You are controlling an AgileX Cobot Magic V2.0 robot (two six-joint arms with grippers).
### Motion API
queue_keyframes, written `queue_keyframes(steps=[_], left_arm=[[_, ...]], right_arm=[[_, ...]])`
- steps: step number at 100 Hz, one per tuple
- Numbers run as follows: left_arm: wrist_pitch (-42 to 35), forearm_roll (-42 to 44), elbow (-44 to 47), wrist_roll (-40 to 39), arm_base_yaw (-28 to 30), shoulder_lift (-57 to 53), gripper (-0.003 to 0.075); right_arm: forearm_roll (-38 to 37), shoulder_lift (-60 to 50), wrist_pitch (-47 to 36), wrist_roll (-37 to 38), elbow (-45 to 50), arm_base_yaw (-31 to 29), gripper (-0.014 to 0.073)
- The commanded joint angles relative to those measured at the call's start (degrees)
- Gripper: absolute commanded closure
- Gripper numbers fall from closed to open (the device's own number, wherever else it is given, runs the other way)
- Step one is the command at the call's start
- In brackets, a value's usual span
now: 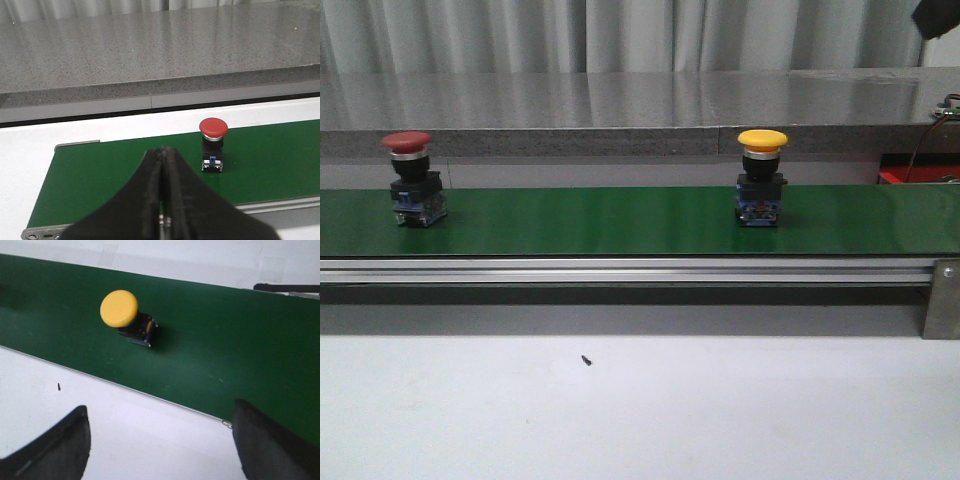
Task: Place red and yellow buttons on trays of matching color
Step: 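Reach the right gripper down toward the yellow button on the belt, then grasp the yellow button off the belt with the right gripper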
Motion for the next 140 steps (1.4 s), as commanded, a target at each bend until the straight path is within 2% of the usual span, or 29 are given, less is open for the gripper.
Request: queue_keyframes(steps=[1, 33, 80, 87, 102, 107, 140], left_arm=[[-3.5, -1.4, -1.6, 0.0, -0.6, 0.2, 0.074], [-3.5, -1.4, -1.6, 0.0, -0.6, 0.2, 0.074], [-3.5, -1.4, -1.6, 0.0, -0.6, 0.2, 0.074], [-3.5, -1.4, -1.6, 0.0, -0.6, 0.2, 0.074], [-3.5, -1.4, -1.6, 0.0, -0.6, 0.2, 0.074], [-3.5, -1.4, -1.6, 0.0, -0.6, 0.2, 0.074], [-3.5, -1.4, -1.6, 0.0, -0.6, 0.2, 0.074]], right_arm=[[-1.3, 2.6, -3.2, -0.9, -3.9, 2.8, 0.0012], [-8.1, 13.8, -7.1, 2.7, -10.8, 10.3, 0.0012], [-10.5, 23.9, -10.2, 3.3, -14.7, 10.9, 0.0016], [-11.0, 24.7, -10.5, 4.5, -14.7, 10.8, 0.0067], [-12.8, 25.0, -10.2, 5.7, -15.0, 10.8, 0.0319], [-12.8, 25.0, -9.2, 5.7, -15.6, 10.8, 0.0372], [-13.0, 19.4, -0.7, 9.2, -17.3, 8.9, 0.0376]])
